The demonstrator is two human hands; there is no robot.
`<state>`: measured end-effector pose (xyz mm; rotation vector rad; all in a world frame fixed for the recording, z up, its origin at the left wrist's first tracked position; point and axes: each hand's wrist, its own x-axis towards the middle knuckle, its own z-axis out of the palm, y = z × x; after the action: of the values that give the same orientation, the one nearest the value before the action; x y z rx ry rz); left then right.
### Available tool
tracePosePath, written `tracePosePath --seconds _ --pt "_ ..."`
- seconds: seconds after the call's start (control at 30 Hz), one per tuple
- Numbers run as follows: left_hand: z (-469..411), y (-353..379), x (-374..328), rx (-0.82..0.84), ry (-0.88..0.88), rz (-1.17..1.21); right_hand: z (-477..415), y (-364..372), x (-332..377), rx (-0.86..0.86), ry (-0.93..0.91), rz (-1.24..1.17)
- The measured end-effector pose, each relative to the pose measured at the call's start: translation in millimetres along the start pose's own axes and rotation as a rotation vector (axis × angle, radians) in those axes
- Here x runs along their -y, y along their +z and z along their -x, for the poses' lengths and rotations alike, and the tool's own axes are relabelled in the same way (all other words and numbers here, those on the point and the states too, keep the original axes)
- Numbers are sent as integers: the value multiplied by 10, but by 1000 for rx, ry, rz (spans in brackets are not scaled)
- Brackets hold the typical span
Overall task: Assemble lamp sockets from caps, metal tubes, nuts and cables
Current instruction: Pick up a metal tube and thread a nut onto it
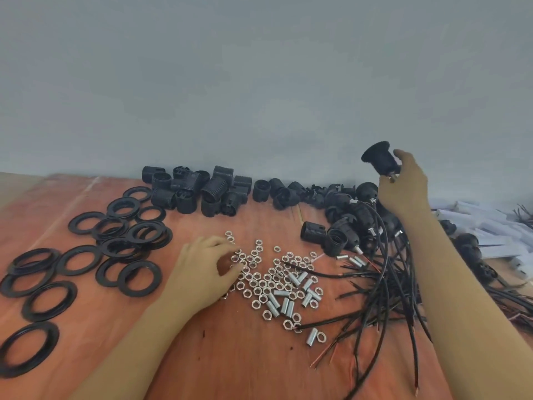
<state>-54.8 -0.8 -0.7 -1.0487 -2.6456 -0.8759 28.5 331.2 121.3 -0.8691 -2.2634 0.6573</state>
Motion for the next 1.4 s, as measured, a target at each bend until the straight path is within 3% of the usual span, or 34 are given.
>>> tracePosePath --seconds 0.13,0.23,0.3,0.4,0.47,0.6,0.67,0.73,0.83,0.9,1.2,1.4 --pt "-26 -5 8 -21 -67 -31 233 175 -51 51 -62 231" --pt "-26 -20 -8 -48 -118 37 653 285 123 43 -240 41" --pt "-24 -41 -36 -53 -158 85 948 339 214 223 -293 82" --pt "-9 -54 -66 -34 -193 97 1277 420 281 682 -216 304" --pt "-8 -49 -77 -35 -208 104 1397 486 306 755 -202 398" --pt "7 -18 -102 -88 -212 152 1488 572 325 648 -264 429" --pt "8 -17 -137 -156 -197 292 1507 614 302 571 -327 370" --pt "10 -27 -192 -218 -192 489 1555 654 328 487 -324 98" --pt "37 -13 -318 -167 -246 781 1703 750 427 470 -227 -403" --pt "65 5 -380 -113 -289 926 1791 821 462 471 -217 -521" --pt "89 13 -450 76 -389 1166 1860 861 484 290 -391 -488" --pt "80 -6 -448 140 -410 1122 1842 906 436 211 -438 -410"
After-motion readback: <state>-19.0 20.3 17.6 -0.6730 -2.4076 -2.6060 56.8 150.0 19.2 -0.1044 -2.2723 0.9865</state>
